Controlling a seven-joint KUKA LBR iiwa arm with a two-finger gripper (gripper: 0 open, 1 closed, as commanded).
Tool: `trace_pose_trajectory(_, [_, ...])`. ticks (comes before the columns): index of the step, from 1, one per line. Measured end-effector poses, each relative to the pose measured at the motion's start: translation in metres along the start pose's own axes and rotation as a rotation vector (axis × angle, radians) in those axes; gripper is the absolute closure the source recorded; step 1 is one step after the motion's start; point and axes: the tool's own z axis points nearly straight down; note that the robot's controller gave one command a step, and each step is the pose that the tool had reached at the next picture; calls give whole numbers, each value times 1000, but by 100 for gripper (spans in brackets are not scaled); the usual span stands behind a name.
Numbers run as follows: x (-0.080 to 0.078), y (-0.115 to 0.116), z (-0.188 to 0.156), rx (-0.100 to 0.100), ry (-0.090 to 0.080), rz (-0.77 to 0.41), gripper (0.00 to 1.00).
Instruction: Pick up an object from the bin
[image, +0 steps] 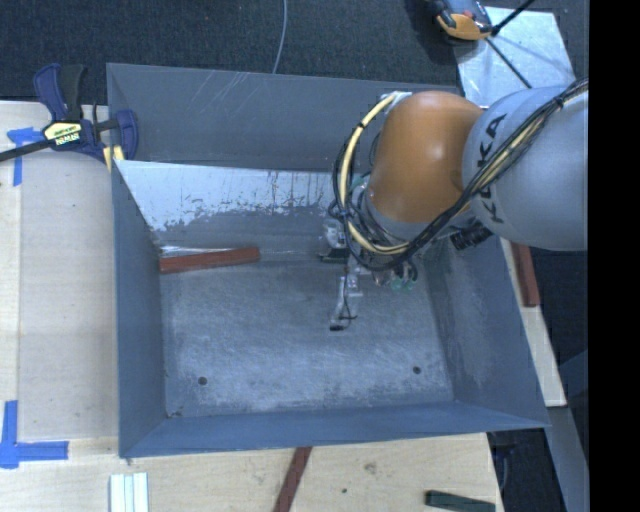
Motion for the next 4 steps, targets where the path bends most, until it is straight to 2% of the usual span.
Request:
trace_pose_trajectory(1, [-37, 72, 68, -1, -9, -30, 0])
trace_pose_trajectory(2, [-36, 94, 22, 1, 5, -48, 0])
trace_pose_trajectory(3, [-38, 89, 10, 0, -5, -61, 0])
trace_pose_trajectory(4, [-24, 155, 89, -2, 8, -17, 0])
